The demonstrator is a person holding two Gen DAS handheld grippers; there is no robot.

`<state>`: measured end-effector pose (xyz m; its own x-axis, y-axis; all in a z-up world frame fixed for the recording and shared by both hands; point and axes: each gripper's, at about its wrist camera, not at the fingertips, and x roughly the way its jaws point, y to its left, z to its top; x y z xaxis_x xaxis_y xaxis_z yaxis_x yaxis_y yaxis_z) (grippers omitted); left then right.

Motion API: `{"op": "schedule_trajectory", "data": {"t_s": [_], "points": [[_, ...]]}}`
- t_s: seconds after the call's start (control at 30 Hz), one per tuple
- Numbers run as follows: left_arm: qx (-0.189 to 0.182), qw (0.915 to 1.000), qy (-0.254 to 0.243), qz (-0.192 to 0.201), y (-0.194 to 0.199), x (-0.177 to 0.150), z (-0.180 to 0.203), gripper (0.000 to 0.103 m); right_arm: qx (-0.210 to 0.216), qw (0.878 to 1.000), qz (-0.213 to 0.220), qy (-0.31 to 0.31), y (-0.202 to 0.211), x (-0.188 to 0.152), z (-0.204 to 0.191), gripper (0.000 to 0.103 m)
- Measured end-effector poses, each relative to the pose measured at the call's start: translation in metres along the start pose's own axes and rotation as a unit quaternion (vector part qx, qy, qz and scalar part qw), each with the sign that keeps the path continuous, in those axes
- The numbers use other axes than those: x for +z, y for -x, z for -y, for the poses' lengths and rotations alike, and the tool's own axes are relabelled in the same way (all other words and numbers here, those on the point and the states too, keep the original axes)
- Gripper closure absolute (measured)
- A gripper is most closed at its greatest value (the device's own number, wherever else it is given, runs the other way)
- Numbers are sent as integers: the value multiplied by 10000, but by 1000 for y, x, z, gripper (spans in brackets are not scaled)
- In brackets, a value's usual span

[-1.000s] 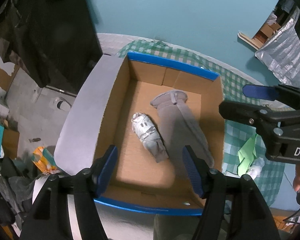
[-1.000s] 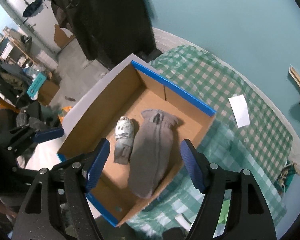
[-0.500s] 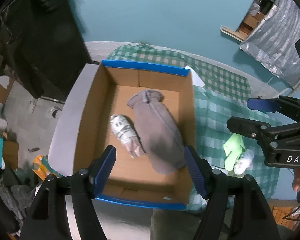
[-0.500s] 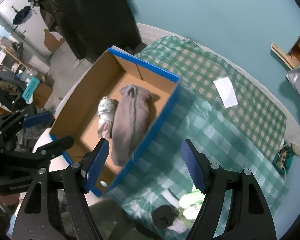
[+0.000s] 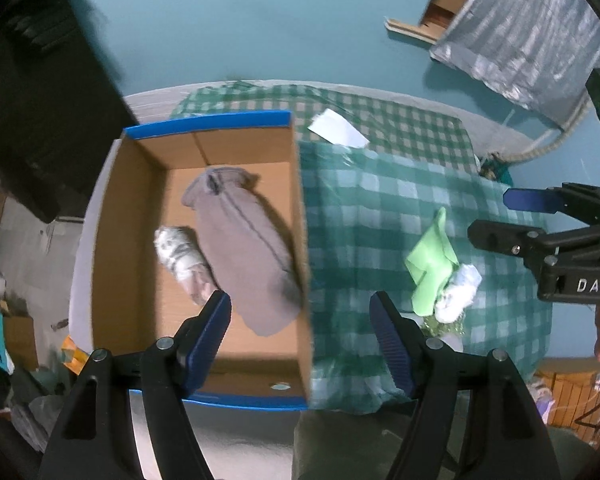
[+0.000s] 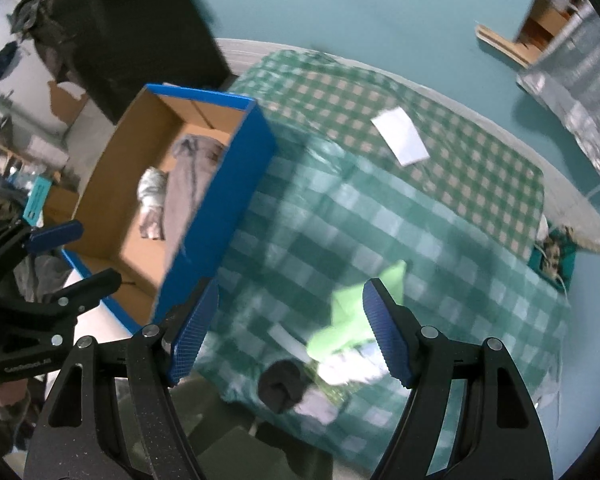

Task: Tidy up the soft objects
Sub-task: 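Move the right tool back to the white plastic bag on the sheet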

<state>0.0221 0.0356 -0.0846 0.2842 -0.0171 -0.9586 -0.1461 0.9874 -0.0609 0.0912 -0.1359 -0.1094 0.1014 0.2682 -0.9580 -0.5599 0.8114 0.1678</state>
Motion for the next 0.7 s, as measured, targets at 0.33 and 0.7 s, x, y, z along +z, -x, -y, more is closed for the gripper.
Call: {"op": "schedule_trajectory", "data": {"t_s": [0.33, 0.7], "points": [[-165, 9982, -485, -298, -20, -9, 50, 30, -141, 9982, -153, -564, 3, -39, 45, 28], [-183, 9938, -905, -620, -46, -22, 88, 30, -280, 9935, -484, -994, -24, -71, 79, 28]]}}
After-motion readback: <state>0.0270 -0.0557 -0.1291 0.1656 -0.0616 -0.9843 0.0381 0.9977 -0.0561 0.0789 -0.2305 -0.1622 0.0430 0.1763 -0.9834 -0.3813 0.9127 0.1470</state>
